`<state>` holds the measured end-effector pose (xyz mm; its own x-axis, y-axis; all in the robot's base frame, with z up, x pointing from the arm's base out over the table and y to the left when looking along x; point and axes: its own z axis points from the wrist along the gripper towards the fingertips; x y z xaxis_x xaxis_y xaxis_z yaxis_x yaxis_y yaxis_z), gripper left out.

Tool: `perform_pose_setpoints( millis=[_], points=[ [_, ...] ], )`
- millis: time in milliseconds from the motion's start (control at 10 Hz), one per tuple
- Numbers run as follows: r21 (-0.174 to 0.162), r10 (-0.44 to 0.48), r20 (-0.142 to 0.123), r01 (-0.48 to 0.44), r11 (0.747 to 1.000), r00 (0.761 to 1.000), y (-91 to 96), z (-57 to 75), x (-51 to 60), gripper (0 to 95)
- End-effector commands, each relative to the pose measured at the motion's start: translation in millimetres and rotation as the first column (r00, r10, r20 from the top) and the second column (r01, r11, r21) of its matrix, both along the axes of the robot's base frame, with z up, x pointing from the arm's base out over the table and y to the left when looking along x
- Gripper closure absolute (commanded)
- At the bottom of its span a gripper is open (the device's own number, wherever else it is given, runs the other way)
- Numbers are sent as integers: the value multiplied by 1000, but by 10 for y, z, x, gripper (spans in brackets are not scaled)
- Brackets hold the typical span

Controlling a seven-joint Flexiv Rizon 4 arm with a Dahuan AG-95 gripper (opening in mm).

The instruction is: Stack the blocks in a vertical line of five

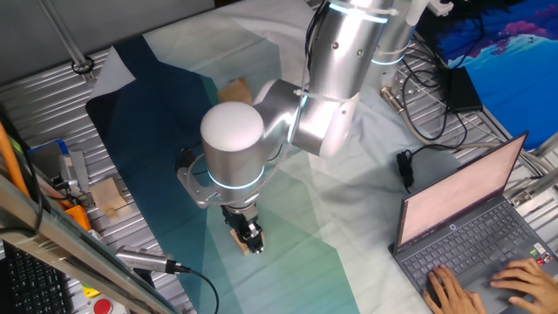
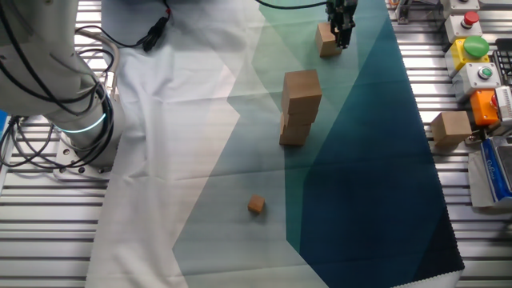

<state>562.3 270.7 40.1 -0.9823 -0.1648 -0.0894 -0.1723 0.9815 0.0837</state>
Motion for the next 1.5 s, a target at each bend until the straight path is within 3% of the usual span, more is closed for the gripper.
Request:
perform_pose_setpoints(
  millis=[100,200,300,600,900,1200,1400,1500],
  points=[
    [-31,6,0,-6,999,1000,-12,13,1,950],
    [-64,11,1,-11,998,1000,-21,16,4,950],
    [-75,8,3,-7,997,1000,-27,19,6,950],
    [-59,-5,0,5,998,1000,-40,62,15,950],
    [-60,-12,-15,11,998,1000,-110,266,44,950],
    [-39,19,-55,-21,999,998,-362,701,68,950],
    [5,57,-76,-56,998,996,-612,1081,11,950],
    [9,69,-83,-68,998,994,-686,1200,-22,950]
  ],
)
